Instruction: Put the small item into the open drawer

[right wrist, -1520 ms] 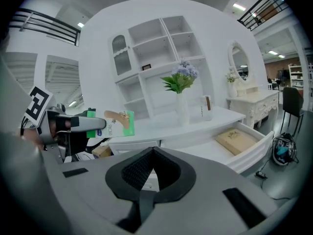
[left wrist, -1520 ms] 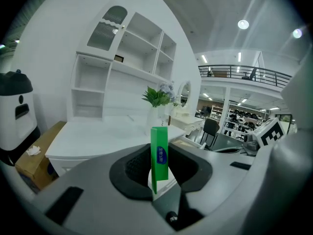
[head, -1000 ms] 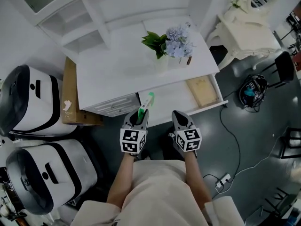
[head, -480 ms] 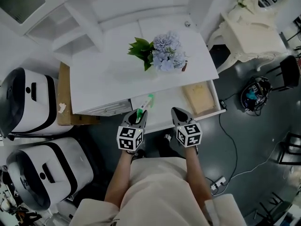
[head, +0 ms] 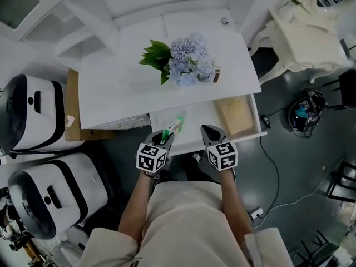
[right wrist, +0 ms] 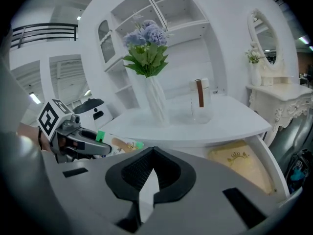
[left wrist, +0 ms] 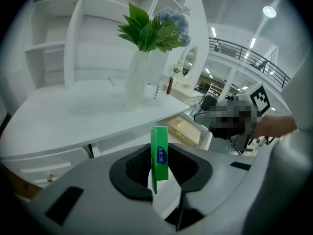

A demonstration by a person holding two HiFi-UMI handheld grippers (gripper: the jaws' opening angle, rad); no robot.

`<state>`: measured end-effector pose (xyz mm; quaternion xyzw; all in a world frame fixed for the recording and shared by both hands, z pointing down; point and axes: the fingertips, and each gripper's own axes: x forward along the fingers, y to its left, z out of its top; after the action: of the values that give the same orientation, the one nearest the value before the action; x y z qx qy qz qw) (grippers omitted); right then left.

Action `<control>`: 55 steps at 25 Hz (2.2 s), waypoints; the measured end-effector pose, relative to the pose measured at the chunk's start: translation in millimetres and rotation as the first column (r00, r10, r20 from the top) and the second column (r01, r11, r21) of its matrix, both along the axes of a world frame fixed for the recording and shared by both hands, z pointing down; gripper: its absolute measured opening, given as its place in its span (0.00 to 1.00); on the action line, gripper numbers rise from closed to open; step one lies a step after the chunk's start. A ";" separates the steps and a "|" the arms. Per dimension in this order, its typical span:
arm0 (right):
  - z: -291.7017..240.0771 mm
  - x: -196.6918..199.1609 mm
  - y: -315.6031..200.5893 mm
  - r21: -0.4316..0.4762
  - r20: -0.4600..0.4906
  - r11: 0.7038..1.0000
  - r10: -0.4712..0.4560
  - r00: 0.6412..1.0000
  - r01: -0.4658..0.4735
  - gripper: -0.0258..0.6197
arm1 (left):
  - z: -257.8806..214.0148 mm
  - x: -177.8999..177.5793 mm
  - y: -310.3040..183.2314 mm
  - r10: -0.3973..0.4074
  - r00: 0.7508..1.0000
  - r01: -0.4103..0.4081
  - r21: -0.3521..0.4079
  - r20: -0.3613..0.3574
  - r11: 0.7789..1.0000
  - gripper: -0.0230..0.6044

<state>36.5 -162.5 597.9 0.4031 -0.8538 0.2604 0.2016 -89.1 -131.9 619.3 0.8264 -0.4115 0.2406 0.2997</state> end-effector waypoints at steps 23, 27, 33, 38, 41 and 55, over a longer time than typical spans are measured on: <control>-0.6 -8.2 0.7 0.024 -0.033 1.000 0.006 0.999 -0.005 0.08 | 3.7 -10.6 10.1 0.055 0.997 -0.058 -0.051 -0.046 0.997 0.20; -4.0 -7.8 1.0 0.023 -0.041 0.998 0.055 0.998 -0.054 0.08 | 9.0 -4.6 2.3 0.117 0.990 -0.124 -0.085 -0.084 0.989 0.20; -5.2 -6.6 6.9 0.009 -0.072 0.989 0.146 0.987 -0.146 0.08 | 22.6 -2.3 -5.7 0.209 0.971 -0.225 -0.150 -0.115 0.963 0.20; -6.7 -4.7 7.4 0.009 -0.082 0.970 0.243 0.966 -0.243 0.08 | 35.8 2.8 -13.7 0.296 0.946 -0.317 -0.191 -0.132 0.929 0.20; -5.2 -7.3 11.9 0.005 -0.096 0.961 0.277 0.956 -0.277 0.08 | 46.2 5.1 -16.4 0.334 0.933 -0.356 -0.216 -0.132 0.909 0.20; 10.6 11.9 28.4 -0.023 -0.184 0.933 0.348 0.919 -0.358 0.08 | 107.3 46.4 -14.7 0.424 0.891 -0.453 -0.339 -0.161 0.825 0.20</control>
<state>48.3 -134.1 608.5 0.5661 -0.7383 0.2795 0.2374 -42.7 -146.5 726.6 0.8366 -0.1461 0.3430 0.4013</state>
